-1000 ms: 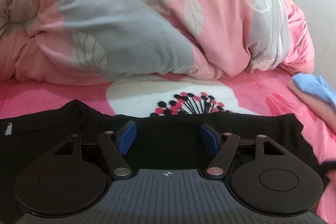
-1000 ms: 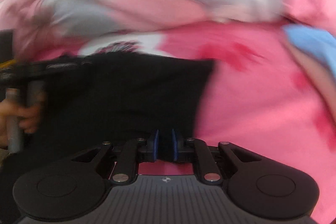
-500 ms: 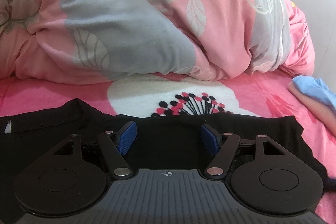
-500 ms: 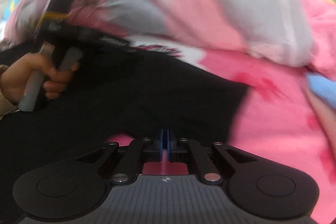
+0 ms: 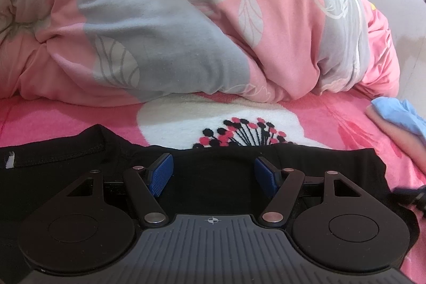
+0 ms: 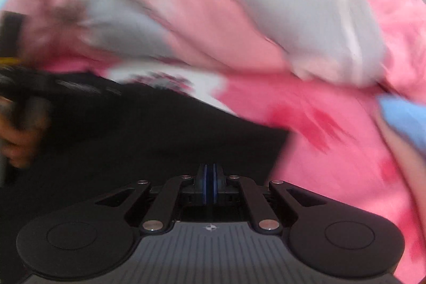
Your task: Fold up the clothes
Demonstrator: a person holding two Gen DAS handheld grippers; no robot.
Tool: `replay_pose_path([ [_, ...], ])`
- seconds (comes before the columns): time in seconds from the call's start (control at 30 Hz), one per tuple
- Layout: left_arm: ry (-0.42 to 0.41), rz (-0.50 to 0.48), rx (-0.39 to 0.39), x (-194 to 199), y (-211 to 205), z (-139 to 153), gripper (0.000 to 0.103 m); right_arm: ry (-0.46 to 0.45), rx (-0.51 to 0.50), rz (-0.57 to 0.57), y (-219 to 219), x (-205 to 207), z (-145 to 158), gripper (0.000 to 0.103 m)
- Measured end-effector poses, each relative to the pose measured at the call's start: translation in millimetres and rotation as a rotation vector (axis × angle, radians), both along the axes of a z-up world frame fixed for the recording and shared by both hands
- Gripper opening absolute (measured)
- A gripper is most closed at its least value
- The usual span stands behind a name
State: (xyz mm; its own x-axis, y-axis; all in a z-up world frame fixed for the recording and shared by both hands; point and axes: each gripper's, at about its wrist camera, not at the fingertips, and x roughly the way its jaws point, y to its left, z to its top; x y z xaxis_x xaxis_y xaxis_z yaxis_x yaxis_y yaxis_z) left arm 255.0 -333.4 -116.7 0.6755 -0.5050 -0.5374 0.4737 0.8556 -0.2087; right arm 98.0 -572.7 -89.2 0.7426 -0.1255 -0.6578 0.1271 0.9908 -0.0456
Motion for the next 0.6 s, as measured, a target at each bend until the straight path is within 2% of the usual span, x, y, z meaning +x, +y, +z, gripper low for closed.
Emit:
replay_pose_path([
  [0.07,-0.002,0.0,0.004,0,-1,0,0.068,-0.01,0.027,-0.142,-35,-19,-1,0.003],
  [0.13,-0.002,0.0,0.005,0,-1,0,0.068,-0.047,0.107,-0.232,-60,-35,6,0.003],
  [0.23,-0.003,-0.001,0.005,0,0,0,0.068,-0.132,0.149,-0.159,-46,-25,22,0.003],
  [0.37,0.004,-0.002,-0.011,1,2,0,0.068,-0.079,0.148,0.028,-9,28,11,0.003],
  [0.4,0.006,-0.002,-0.015,2,3,-1,0.068,-0.055,0.126,0.029,-7,35,4,0.003],
  [0.47,0.006,-0.001,-0.014,2,2,-1,0.068,-0.026,0.096,-0.079,-31,32,-8,0.002],
  [0.57,0.005,0.002,-0.009,2,1,-1,0.068,-0.053,0.161,-0.309,-78,3,-10,0.002],
  [0.6,0.005,0.002,-0.01,2,1,-1,0.068,-0.062,0.152,-0.327,-79,0,-5,0.003],
])
